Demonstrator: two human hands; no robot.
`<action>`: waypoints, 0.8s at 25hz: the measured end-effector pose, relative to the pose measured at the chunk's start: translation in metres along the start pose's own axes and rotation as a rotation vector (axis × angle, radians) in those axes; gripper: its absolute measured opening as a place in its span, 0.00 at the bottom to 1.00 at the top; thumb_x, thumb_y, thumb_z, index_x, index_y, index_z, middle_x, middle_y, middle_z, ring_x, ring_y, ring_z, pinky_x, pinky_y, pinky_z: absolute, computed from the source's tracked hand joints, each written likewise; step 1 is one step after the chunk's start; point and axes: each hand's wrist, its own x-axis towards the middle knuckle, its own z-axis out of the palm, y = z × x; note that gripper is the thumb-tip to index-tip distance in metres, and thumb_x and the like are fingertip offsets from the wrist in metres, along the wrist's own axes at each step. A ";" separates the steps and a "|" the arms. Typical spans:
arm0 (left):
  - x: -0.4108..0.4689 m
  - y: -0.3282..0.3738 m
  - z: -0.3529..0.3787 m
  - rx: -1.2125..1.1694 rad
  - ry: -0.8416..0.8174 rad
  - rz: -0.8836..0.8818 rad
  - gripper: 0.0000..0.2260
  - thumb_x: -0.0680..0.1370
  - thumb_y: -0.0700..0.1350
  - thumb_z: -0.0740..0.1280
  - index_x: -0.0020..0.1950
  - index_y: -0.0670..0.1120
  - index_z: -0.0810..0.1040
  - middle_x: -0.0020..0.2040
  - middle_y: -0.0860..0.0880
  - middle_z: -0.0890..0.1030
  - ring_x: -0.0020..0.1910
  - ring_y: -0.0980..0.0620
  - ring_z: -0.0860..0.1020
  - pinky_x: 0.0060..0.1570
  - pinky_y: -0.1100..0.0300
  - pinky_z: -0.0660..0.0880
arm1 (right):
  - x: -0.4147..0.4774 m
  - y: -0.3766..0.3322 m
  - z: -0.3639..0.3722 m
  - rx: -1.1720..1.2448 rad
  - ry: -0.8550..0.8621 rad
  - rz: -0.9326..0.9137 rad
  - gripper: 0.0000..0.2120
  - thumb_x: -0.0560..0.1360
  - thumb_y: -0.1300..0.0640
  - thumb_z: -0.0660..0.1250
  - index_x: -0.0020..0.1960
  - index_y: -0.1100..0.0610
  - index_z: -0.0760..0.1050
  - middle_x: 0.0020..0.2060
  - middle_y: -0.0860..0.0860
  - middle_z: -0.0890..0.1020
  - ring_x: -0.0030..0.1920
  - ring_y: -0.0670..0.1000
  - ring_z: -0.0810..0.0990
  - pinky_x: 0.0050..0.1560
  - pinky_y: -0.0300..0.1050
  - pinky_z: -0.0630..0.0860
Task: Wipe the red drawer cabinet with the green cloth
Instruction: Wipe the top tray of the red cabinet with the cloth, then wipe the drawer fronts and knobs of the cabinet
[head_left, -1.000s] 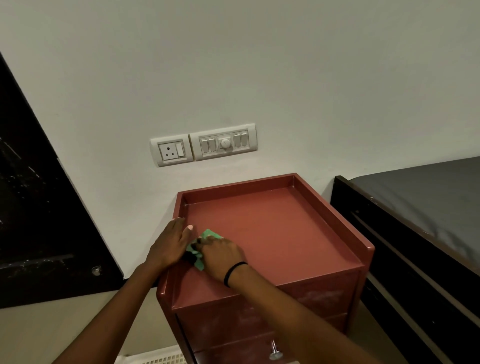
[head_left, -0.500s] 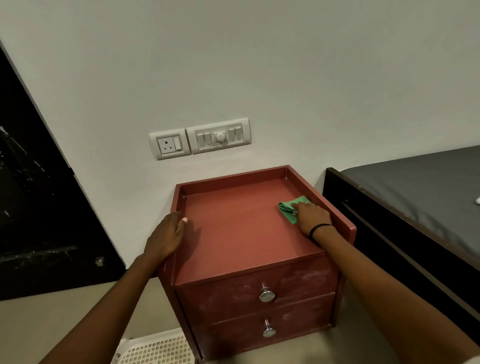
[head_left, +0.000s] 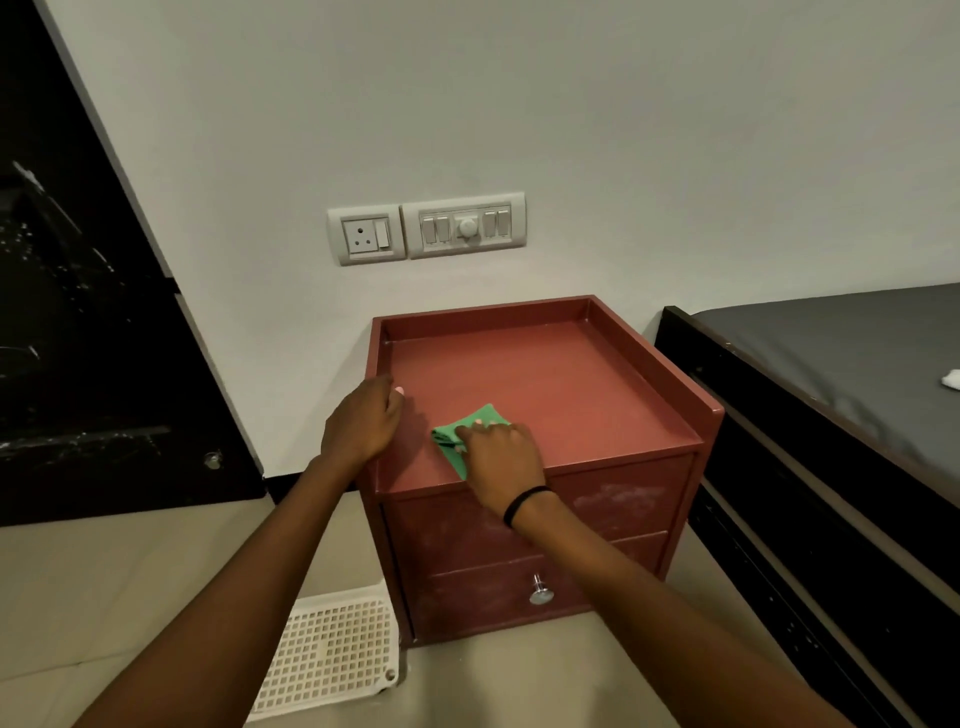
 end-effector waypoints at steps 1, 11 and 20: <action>-0.008 0.002 -0.001 0.014 -0.010 0.005 0.19 0.84 0.51 0.53 0.69 0.43 0.72 0.66 0.41 0.77 0.63 0.40 0.76 0.57 0.50 0.72 | -0.008 -0.020 -0.002 0.022 0.018 -0.048 0.10 0.77 0.54 0.61 0.53 0.52 0.79 0.45 0.53 0.83 0.45 0.58 0.83 0.48 0.51 0.72; -0.071 -0.009 0.009 0.432 0.049 0.365 0.25 0.83 0.54 0.49 0.73 0.41 0.70 0.72 0.42 0.73 0.73 0.44 0.69 0.74 0.48 0.63 | -0.037 -0.028 0.005 0.023 0.102 -0.262 0.18 0.67 0.55 0.72 0.57 0.52 0.78 0.55 0.50 0.82 0.51 0.54 0.81 0.51 0.50 0.73; -0.082 -0.017 0.032 0.709 0.035 0.624 0.25 0.84 0.53 0.50 0.74 0.41 0.69 0.72 0.40 0.73 0.74 0.43 0.69 0.75 0.42 0.58 | -0.097 0.046 0.039 0.030 0.536 0.173 0.28 0.63 0.64 0.74 0.63 0.54 0.79 0.62 0.49 0.81 0.52 0.56 0.77 0.45 0.50 0.70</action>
